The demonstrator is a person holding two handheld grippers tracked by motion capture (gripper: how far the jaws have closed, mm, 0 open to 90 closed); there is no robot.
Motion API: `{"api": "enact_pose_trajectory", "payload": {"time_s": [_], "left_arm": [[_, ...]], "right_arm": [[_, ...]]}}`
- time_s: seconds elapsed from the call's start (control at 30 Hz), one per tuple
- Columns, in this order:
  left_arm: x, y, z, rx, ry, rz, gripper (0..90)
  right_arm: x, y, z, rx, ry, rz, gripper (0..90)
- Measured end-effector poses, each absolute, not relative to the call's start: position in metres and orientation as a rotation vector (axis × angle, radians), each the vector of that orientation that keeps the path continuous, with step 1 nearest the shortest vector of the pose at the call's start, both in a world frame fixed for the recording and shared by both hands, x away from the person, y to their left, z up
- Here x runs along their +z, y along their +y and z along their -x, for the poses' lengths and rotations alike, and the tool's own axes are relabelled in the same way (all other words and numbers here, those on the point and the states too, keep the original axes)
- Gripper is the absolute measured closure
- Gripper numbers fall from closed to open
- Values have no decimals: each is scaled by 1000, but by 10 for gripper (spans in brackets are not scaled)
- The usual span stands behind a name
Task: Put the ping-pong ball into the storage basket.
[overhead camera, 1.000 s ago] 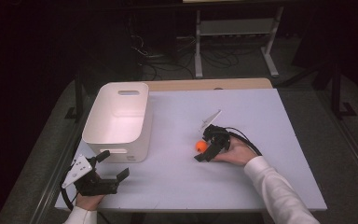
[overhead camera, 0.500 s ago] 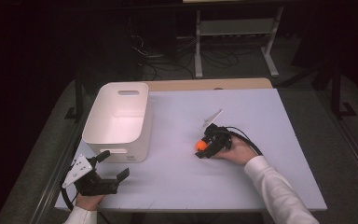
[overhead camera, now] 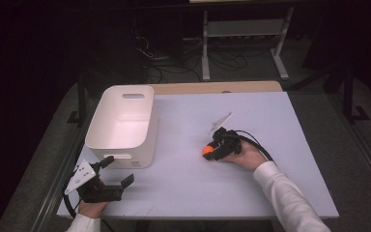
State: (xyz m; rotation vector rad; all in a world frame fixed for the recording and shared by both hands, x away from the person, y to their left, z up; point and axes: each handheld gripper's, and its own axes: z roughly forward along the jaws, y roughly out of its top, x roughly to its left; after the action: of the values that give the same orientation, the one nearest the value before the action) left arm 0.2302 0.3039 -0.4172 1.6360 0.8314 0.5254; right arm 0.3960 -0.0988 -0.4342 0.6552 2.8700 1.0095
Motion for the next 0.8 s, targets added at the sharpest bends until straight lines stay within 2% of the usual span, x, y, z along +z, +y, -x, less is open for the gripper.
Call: {"api": "enact_pose_trajectory", "payload": {"time_s": [0.8], "left_arm": [[-417, 303, -230, 524, 831, -1635, 0]], "right_arm": [[-411, -107, -391, 1050, 2854, -604, 492]]}}
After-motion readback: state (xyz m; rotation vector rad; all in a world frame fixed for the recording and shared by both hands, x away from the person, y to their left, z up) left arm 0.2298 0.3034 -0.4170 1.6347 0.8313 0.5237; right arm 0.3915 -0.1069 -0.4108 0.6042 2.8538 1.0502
